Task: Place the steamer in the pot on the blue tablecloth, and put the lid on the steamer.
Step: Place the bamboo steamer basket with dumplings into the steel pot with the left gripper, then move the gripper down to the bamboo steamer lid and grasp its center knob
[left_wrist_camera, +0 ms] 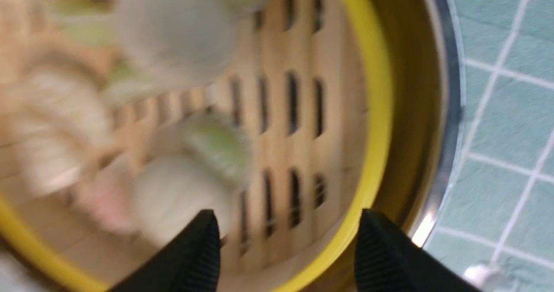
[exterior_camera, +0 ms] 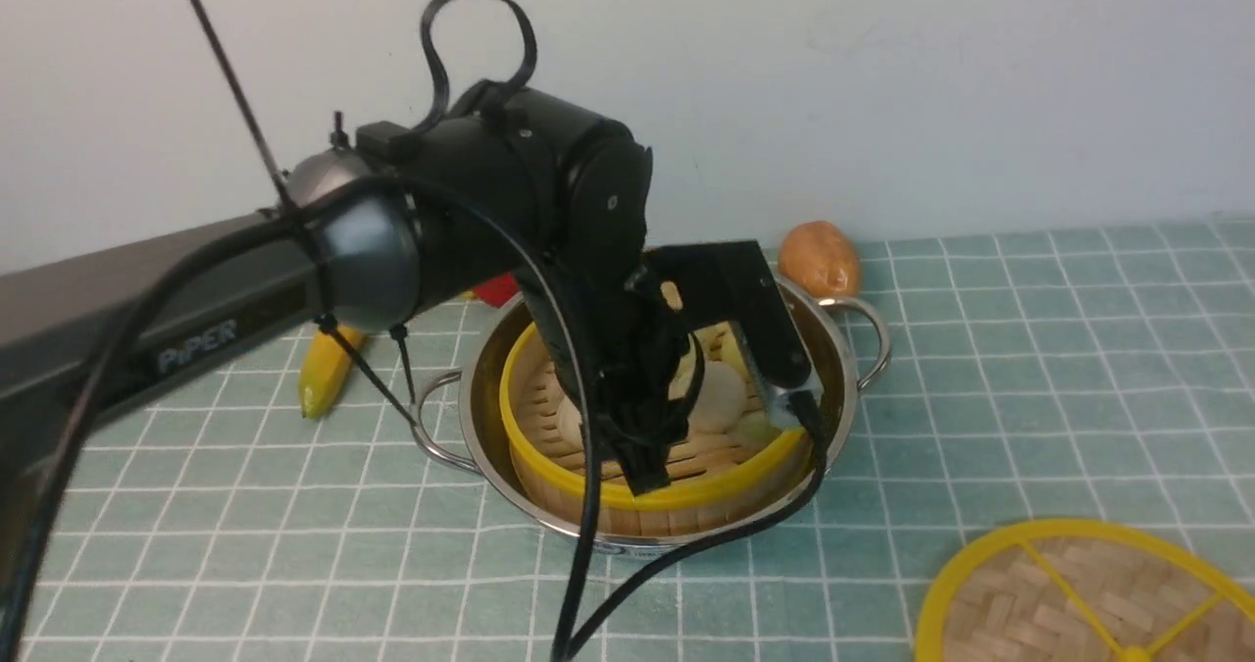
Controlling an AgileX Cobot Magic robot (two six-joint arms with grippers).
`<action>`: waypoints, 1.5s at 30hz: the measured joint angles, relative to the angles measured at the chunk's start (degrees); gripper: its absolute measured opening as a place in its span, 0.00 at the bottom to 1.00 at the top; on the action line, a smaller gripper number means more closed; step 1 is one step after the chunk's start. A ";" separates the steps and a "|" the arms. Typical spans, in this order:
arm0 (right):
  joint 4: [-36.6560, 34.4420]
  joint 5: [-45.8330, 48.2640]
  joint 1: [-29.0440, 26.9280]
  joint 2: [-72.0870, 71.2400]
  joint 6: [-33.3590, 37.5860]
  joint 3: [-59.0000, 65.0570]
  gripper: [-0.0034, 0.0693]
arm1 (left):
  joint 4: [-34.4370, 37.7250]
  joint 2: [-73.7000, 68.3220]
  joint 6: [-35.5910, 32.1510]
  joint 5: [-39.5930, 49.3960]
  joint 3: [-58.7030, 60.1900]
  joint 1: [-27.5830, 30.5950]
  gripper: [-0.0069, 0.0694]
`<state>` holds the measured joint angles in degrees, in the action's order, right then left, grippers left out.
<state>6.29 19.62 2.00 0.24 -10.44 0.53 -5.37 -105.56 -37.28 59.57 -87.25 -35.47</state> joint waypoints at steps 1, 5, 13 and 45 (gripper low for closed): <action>0.00 0.00 0.00 0.00 0.00 0.00 0.38 | -1.42 1.65 1.28 0.04 -0.26 0.00 0.57; 0.00 0.00 0.00 0.00 0.00 0.00 0.38 | -5.07 8.01 6.34 -0.90 -1.66 0.00 0.48; -0.05 0.00 0.00 0.00 0.00 0.00 0.38 | -5.80 19.69 13.39 -2.51 -2.84 0.00 0.12; -0.05 0.00 0.00 0.00 0.00 0.00 0.38 | 13.53 51.16 19.84 -39.97 39.09 23.68 0.12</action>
<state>6.24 19.62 2.00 0.24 -10.44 0.53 8.17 -54.40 -17.44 19.60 -48.17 -11.78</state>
